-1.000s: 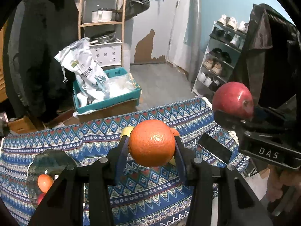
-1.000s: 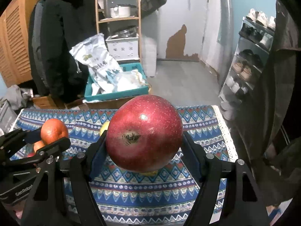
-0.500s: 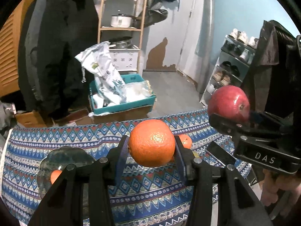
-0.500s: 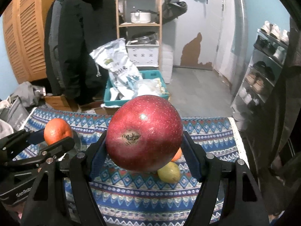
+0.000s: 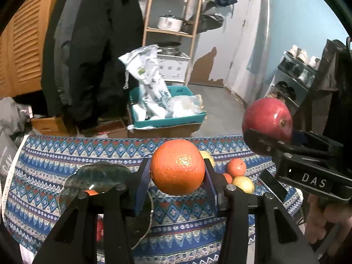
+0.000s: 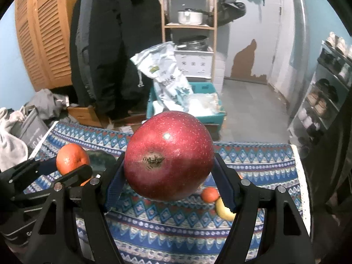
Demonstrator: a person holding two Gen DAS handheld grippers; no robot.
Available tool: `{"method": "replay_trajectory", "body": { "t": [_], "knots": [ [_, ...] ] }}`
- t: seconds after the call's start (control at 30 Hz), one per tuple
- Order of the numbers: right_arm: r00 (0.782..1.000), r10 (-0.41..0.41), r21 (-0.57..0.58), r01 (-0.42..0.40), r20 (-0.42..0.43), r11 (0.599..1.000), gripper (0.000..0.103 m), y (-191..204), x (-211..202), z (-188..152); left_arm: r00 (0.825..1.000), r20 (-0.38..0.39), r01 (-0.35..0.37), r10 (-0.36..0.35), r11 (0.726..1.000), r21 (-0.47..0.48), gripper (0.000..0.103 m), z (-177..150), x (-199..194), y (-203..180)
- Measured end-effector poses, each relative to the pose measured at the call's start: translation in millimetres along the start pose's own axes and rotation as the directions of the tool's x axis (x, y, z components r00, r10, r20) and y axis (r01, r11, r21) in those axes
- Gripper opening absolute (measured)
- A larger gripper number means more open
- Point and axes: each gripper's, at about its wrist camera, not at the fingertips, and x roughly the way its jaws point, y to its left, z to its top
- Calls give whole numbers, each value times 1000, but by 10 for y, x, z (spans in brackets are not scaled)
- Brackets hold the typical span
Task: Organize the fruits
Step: 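Lift the red apple with the right tool while the left tool carries the orange to the bowl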
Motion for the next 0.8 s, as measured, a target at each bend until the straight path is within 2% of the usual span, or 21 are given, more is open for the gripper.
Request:
{"method": "replay_trajectory", "body": {
  "t": [0.57,0.8],
  "knots": [
    [995,85,-82,-90,-61,993,74,735,432,105,997,-28,-81,79,990,-114,47,-127,-11,740],
    [988,103,-99,-115,-113,988,74,970,686,44,991,-81,-118,107,983,-139,47,-296,179,1032]
  ]
}}
